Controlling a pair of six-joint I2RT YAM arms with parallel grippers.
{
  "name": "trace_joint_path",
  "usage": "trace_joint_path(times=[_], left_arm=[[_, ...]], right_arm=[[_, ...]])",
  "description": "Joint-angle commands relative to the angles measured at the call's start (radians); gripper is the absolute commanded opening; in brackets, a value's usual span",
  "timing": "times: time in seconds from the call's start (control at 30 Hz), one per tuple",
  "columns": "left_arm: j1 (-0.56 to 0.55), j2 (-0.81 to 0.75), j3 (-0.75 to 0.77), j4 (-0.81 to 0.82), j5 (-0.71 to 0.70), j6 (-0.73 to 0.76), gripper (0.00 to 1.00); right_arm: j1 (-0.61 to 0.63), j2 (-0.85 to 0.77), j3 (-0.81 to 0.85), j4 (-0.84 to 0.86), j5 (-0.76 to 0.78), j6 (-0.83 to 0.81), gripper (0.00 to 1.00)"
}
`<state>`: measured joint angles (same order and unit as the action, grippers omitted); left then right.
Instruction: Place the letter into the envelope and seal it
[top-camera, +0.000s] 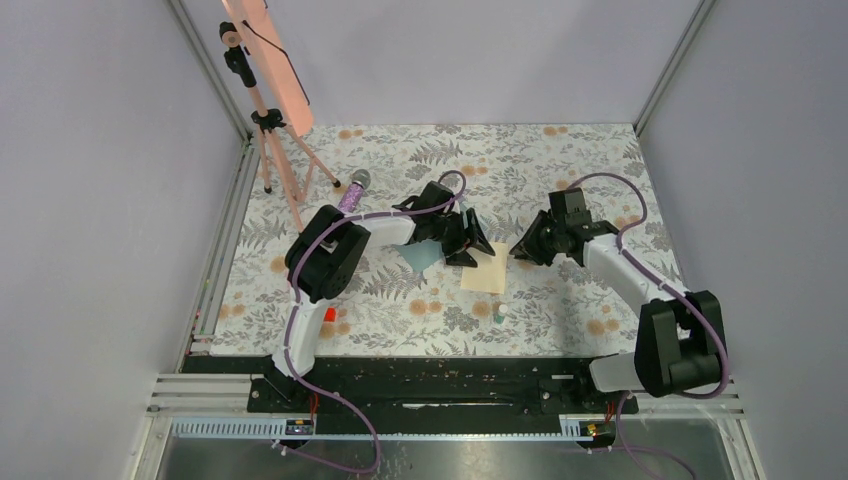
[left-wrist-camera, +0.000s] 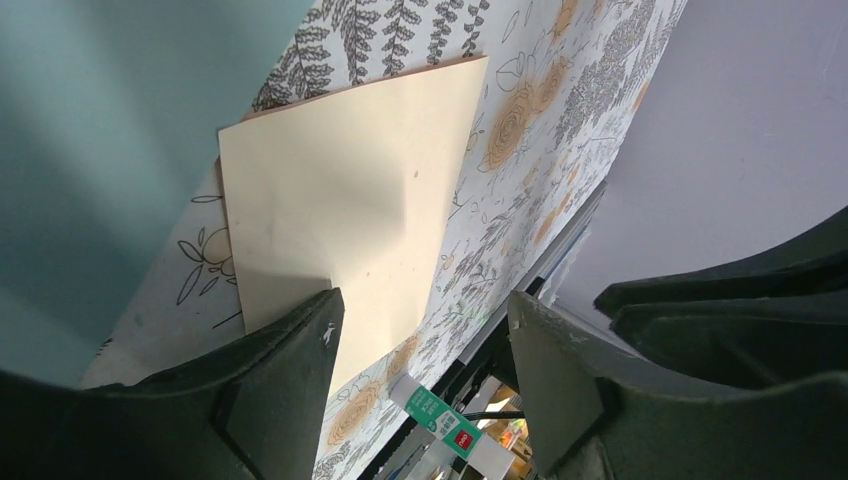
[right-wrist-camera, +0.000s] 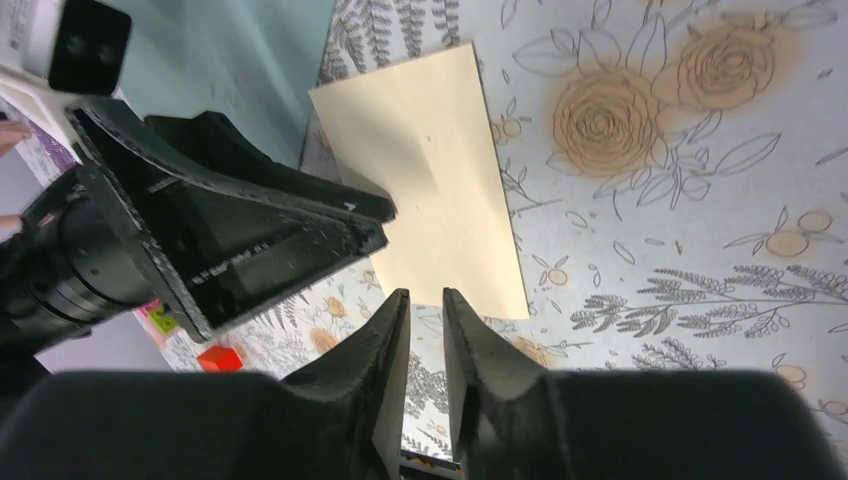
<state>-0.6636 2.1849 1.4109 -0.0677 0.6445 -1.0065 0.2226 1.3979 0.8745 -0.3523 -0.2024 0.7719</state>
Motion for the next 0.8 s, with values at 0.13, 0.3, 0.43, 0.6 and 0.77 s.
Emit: trace_joint_path(times=[0.13, 0.3, 0.43, 0.6, 0.77], left_arm=[[-0.006, -0.014, -0.039, -0.079, -0.033, 0.027, 0.64], [-0.006, -0.020, -0.040, -0.091, -0.039, 0.032, 0.64], [-0.007, -0.024, -0.044, -0.093, -0.042, 0.031, 0.64], [-0.005, -0.032, -0.044, -0.103, -0.041, 0.036, 0.64], [-0.005, -0.037, -0.047, -0.109, -0.050, 0.039, 0.64]], right_arm=[[0.004, 0.046, -0.038, 0.112, -0.117, 0.063, 0.03], [0.004, 0.170, 0.072, 0.128, -0.119, 0.060, 0.01], [0.004, 0.269, 0.159, 0.129, -0.107, 0.052, 0.00], [0.004, 0.359, 0.235, 0.128, -0.106, 0.060, 0.00], [0.004, 0.372, 0.208, 0.129, -0.106, 0.057, 0.00]])
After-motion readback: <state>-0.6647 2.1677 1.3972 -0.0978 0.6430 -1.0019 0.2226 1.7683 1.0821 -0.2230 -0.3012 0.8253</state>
